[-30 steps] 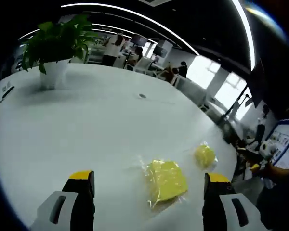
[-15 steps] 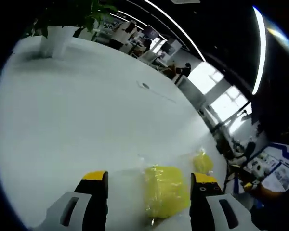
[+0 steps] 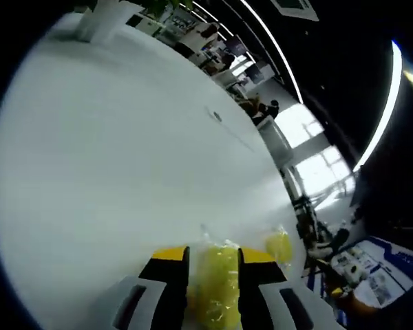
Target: Compare the silicone blocks by pressing each to a similar depth, holding the contact briefly, and releasing to observe deformation and rebound differences across the visible hardness samples.
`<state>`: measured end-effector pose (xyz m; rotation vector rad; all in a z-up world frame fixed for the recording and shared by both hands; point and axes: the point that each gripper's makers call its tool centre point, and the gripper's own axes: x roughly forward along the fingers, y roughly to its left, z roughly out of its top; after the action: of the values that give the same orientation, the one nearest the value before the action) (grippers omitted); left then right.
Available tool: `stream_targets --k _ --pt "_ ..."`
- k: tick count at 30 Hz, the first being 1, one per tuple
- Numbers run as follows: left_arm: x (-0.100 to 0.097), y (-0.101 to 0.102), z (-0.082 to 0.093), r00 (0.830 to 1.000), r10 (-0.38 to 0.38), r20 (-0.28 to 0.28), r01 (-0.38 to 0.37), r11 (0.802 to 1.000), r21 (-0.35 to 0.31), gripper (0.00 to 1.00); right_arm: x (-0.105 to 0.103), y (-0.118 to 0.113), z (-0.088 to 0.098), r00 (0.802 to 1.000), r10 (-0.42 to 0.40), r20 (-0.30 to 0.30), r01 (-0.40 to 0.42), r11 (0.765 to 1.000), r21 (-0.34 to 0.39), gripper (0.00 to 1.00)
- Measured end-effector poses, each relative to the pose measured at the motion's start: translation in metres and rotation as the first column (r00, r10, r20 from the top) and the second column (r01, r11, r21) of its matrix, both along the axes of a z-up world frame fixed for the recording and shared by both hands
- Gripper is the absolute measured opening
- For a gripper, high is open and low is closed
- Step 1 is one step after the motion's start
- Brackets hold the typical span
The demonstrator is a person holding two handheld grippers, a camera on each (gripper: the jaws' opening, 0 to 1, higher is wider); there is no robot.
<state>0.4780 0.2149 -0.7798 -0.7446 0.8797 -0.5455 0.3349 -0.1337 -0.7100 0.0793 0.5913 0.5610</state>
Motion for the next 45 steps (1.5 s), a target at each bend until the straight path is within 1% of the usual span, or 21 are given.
stream_targets --k 1,4,7,9,10,16,19,20,21,22,24,28,32,33,35,37,39,40,41,42,45 --pt "0.0 -0.002 0.0 1.0 0.006 -0.015 -0.006 1.0 -0.022 0.18 -0.001 -0.001 0.0 1.0 -0.003 -0.002 0.003 1.0 -0.001 0.95" --pt "0.0 -0.003 -0.002 1.0 0.007 -0.016 -0.008 1.0 -0.028 0.1 -0.001 -0.003 0.0 1.0 -0.011 -0.005 0.011 1.0 -0.003 0.95" --pt "-0.001 -0.007 0.001 0.999 0.008 -0.046 -0.012 0.996 -0.092 0.04 -0.002 -0.004 0.001 1.0 -0.017 -0.005 0.017 1.0 -0.005 0.95" --pt "-0.004 -0.007 -0.003 0.999 -0.023 -0.035 0.021 0.999 -0.047 0.0 -0.003 -0.004 0.002 1.0 -0.021 -0.007 0.021 1.0 -0.002 0.95" --pt "-0.005 -0.008 -0.001 0.999 -0.036 -0.012 0.035 0.999 -0.039 0.0 -0.004 -0.004 0.001 1.0 -0.02 -0.009 0.02 1.0 -0.001 0.96" --pt "-0.009 -0.008 0.002 0.999 -0.038 -0.017 0.037 0.999 -0.039 0.0 -0.001 -0.006 0.004 1.0 -0.02 -0.009 0.02 1.0 0.005 0.96" --pt "-0.012 -0.011 0.008 0.997 -0.061 0.047 0.062 0.998 -0.011 0.0 0.005 -0.008 0.013 0.999 -0.038 0.019 0.037 0.999 0.03 0.96" --pt "-0.013 -0.011 0.009 0.998 -0.049 0.036 0.049 0.999 -0.02 0.0 0.008 -0.007 0.016 0.999 -0.044 0.019 0.044 0.998 0.047 0.97" --pt "-0.012 -0.009 0.01 1.0 0.003 -0.004 -0.003 0.999 -0.05 0.0 0.009 -0.007 0.017 0.999 -0.049 0.021 0.048 0.998 0.052 0.97" --pt "-0.01 -0.006 0.009 0.999 0.038 -0.019 -0.039 0.998 -0.046 0.0 0.01 -0.007 0.019 0.999 -0.05 0.022 0.049 0.997 0.056 0.97" --pt "-0.008 -0.008 0.02 0.998 0.035 0.051 -0.032 0.997 -0.064 0.0 0.011 -0.005 0.02 0.999 -0.042 0.034 0.04 0.997 0.06 0.97" --pt "-0.014 -0.007 0.034 0.994 0.025 0.106 -0.023 0.999 -0.026 0.0 0.014 -0.003 0.022 0.999 -0.032 0.035 0.03 0.998 0.062 0.96" --pt "-0.018 -0.002 0.042 0.991 0.065 0.121 -0.061 0.997 -0.037 0.0 0.017 0.0 0.025 0.998 -0.033 0.047 0.029 0.996 0.086 0.96" --pt "-0.019 0.0 0.045 0.988 0.075 0.134 -0.074 0.997 -0.016 0.0 0.016 0.003 0.025 0.999 -0.023 0.046 0.019 0.996 0.09 0.96" --pt "-0.023 -0.003 0.056 0.984 0.079 0.159 -0.073 0.996 -0.044 0.0 0.014 0.006 0.022 0.999 -0.003 0.045 -0.001 0.997 0.081 0.96" --pt "-0.028 -0.005 0.067 0.977 0.085 0.195 -0.081 0.996 -0.028 0.0 0.015 0.006 0.022 0.999 0.006 0.05 -0.01 0.997 0.082 0.96" --pt "-0.031 -0.007 0.074 0.972 0.086 0.219 -0.082 0.996 -0.03 0.0 0.021 0.004 0.025 0.995 0.015 0.097 -0.02 0.998 0.052 0.97" --pt "-0.034 -0.007 0.076 0.971 0.086 0.225 -0.083 0.996 -0.022 0.0 0.021 0.004 0.026 0.995 0.016 0.096 -0.021 0.998 0.053 0.97" --pt "-0.035 -0.005 0.077 0.961 0.077 0.266 -0.083 0.996 0.012 0.0 0.02 0.006 0.026 0.996 0.022 0.087 -0.027 0.998 0.063 0.97" --pt "-0.035 -0.003 0.076 0.957 0.083 0.279 -0.095 0.995 0.031 0.0 0.02 0.009 0.027 0.997 0.035 0.075 -0.04 0.997 0.072 0.97" --pt "-0.042 -0.001 0.08 0.952 0.094 0.292 -0.106 0.994 0.025 0.0 0.023 0.012 0.035 0.993 0.061 0.104 -0.065 0.997 0.043 0.97"
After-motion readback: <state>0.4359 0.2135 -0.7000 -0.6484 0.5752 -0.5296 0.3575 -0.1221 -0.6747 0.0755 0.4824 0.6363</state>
